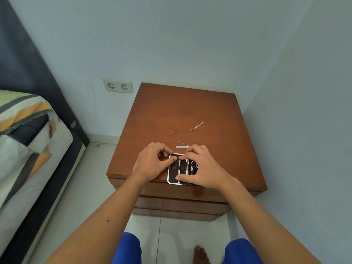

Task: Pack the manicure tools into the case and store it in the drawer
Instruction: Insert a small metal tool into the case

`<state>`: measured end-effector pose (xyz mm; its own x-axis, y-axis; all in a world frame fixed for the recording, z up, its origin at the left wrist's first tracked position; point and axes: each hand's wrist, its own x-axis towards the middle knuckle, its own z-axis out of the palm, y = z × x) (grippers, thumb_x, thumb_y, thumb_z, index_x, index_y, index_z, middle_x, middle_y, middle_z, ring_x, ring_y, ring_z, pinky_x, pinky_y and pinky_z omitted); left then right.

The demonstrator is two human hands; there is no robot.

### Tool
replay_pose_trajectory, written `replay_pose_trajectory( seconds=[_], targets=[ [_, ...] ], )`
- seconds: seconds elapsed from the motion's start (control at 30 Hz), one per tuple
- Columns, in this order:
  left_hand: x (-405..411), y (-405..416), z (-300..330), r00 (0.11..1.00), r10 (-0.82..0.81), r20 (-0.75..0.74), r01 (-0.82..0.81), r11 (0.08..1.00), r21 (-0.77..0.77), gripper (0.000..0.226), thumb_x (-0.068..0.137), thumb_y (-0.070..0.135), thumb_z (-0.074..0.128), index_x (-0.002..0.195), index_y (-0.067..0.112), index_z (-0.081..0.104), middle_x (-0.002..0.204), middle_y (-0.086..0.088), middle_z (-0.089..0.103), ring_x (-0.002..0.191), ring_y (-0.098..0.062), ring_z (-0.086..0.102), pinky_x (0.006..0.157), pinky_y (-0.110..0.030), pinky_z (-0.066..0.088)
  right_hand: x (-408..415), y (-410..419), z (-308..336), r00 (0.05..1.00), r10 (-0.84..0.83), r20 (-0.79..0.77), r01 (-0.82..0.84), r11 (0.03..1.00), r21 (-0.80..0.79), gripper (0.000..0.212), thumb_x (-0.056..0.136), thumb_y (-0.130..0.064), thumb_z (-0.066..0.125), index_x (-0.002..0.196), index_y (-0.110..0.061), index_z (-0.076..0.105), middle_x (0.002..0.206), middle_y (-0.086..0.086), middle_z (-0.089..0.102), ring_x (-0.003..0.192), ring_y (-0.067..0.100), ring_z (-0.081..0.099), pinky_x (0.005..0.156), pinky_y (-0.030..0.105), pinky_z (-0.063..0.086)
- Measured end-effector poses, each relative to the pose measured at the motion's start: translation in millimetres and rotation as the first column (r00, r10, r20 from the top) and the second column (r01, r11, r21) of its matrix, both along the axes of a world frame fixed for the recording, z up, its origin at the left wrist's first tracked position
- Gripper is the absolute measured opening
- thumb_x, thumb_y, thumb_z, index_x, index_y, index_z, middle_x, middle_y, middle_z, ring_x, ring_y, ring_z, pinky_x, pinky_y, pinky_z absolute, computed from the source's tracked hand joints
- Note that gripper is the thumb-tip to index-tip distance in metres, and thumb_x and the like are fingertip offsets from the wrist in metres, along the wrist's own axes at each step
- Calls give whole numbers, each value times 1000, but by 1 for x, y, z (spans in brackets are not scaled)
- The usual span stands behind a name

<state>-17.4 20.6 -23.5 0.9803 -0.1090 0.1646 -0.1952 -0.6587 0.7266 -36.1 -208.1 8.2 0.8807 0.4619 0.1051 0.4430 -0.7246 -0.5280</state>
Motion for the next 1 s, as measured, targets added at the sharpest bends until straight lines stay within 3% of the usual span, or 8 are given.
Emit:
replay_pose_trajectory(
  seconds=[0.1, 0.17, 0.3, 0.4, 0.47, 0.8, 0.93, 1.0],
  targets=[
    [-2, 2, 1, 1000, -29, 4, 29, 1000, 12, 12, 89, 43, 82, 98, 37, 76, 84, 18, 66, 93, -1, 56, 72, -18, 40, 2, -2, -2, 999, -29, -40, 31, 999, 36, 66, 74, -63, 85, 127, -27, 72, 121, -13, 56, 119, 12, 45, 104, 19, 39],
    [-4, 5, 3, 996, -84, 16, 83, 996, 24, 16, 92, 47, 76, 104, 37, 74, 89, 19, 65, 93, -1, 55, 78, -24, 44, 7, -3, -3, 996, -71, -57, 76, 993, 92, 52, 80, -62, 80, 122, -32, 73, 117, -18, 57, 116, 7, 50, 97, 18, 42],
    [-4, 20, 13, 961, -270, -68, 276, 955, 110, 62, 78, 75, 68, 126, 35, 67, 107, 22, 58, 104, -4, 52, 94, -31, 47, 28, -6, -5, 980, -197, -20, 196, 956, 216, 16, 90, -39, 78, 104, -31, 79, 100, -17, 65, 92, 4, 63, 79, 19, 46],
    [-1, 30, 16, 916, -373, -145, 394, 905, 162, 100, 58, 87, 82, 140, 35, 57, 116, 23, 50, 113, -1, 46, 100, -19, 39, 48, -12, -8, 959, -283, -22, 281, 939, 199, 8, 91, -25, 79, 98, -28, 82, 92, -15, 66, 81, 4, 61, 77, 21, 46],
    [2, 31, 14, 901, -413, -135, 434, 876, 211, 112, 49, 85, 88, 143, 34, 53, 119, 21, 47, 113, -2, 43, 101, -14, 35, 59, -14, -11, 957, -285, -46, 289, 942, 172, 9, 90, -21, 80, 96, -28, 83, 91, -15, 66, 80, 2, 59, 77, 22, 45],
    [3, 28, 6, 916, -395, -69, 399, 885, 239, 119, 45, 98, 77, 143, 37, 51, 114, 22, 46, 109, 4, 42, 95, -21, 39, 75, -14, -6, 977, -203, -66, 205, 979, 18, 12, 89, -25, 81, 83, -33, 75, 91, -13, 63, 78, 5, 59, 74, 25, 49],
    [0, 27, 8, 923, -380, -57, 382, 895, 228, 117, 46, 96, 78, 143, 36, 53, 113, 21, 48, 105, -3, 45, 97, -24, 41, 67, -16, -2, 958, -257, -124, 274, 950, 150, 17, 91, -20, 78, 83, -33, 71, 79, -11, 69, 69, 1, 59, 69, 18, 47],
    [0, 26, 8, 929, -367, -47, 369, 906, 208, 112, 48, 92, 82, 141, 37, 54, 112, 22, 49, 106, -5, 47, 97, -25, 42, 62, -15, 2, 942, -279, -185, 321, 911, 260, 9, 92, -19, 78, 88, -26, 73, 83, -7, 73, 73, 2, 62, 73, 20, 51]
  ],
)
